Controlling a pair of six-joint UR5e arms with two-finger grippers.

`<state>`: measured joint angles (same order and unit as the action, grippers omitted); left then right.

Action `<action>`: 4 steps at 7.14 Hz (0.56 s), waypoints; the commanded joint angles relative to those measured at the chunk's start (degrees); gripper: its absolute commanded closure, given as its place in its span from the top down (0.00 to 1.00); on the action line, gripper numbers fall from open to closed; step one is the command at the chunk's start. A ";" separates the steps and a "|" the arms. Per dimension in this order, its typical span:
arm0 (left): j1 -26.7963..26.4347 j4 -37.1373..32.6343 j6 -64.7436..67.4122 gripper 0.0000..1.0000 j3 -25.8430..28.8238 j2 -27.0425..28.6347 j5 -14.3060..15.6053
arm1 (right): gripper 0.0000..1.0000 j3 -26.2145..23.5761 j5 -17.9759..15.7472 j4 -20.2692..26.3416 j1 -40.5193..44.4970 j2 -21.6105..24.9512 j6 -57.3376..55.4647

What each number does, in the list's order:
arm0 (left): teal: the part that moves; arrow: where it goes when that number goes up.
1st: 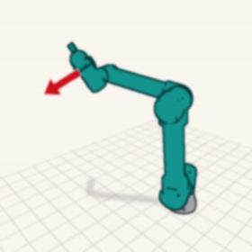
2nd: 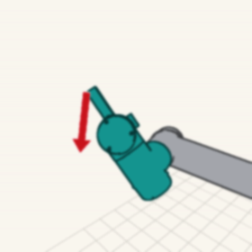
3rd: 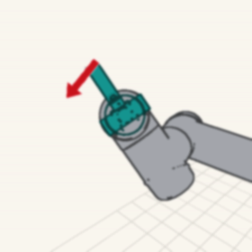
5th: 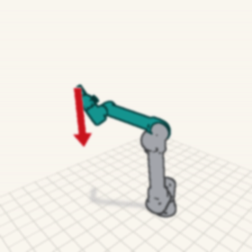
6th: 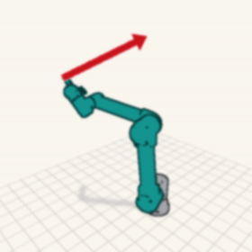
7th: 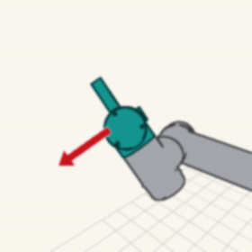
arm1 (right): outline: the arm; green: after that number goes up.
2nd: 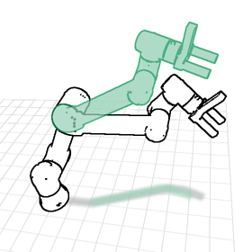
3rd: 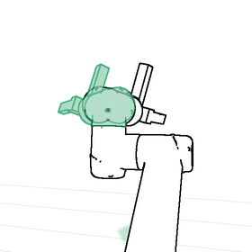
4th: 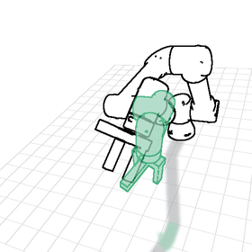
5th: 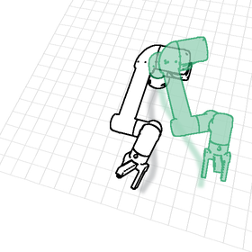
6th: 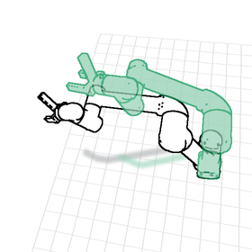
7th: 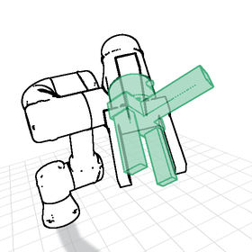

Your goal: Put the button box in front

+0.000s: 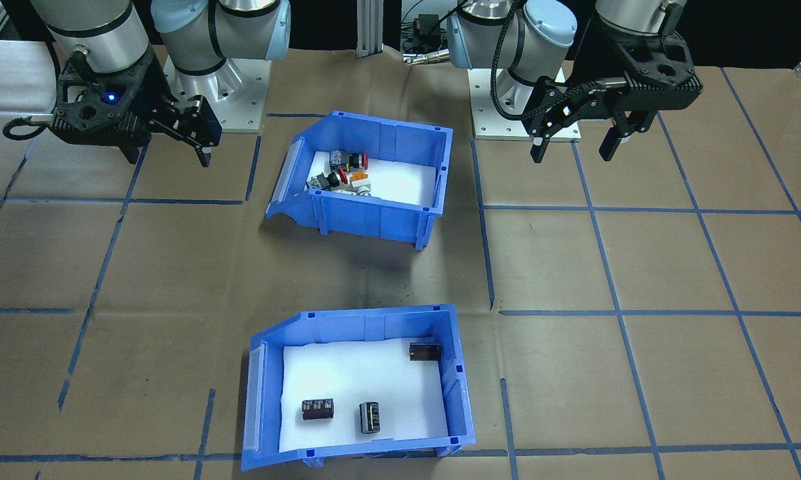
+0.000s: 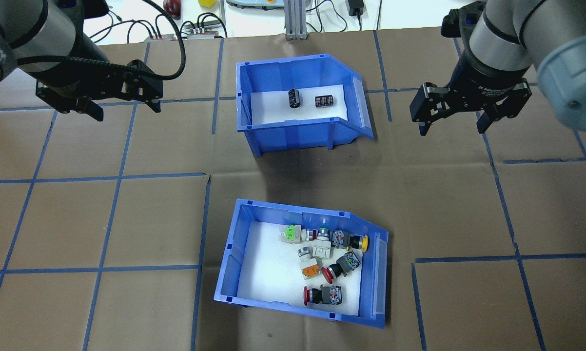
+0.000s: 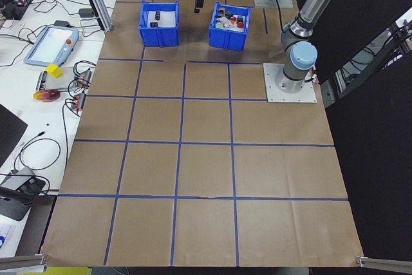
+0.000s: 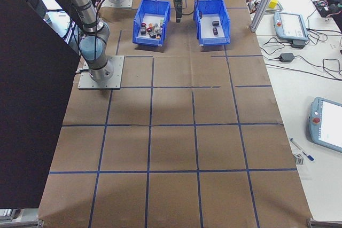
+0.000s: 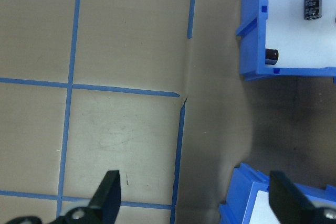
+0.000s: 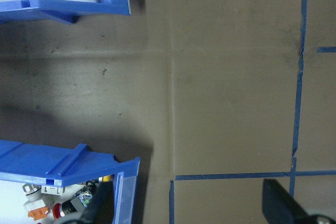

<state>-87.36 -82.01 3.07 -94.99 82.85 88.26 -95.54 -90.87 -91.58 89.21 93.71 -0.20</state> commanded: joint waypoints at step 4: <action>0.00 0.45 0.36 0.99 -0.28 0.20 -0.02 | 1.00 0.18 -0.01 -0.01 0.00 -0.02 0.02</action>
<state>-87.29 -81.62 3.28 -95.22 82.99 88.23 -95.43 -90.88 -91.58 89.21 93.69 -0.17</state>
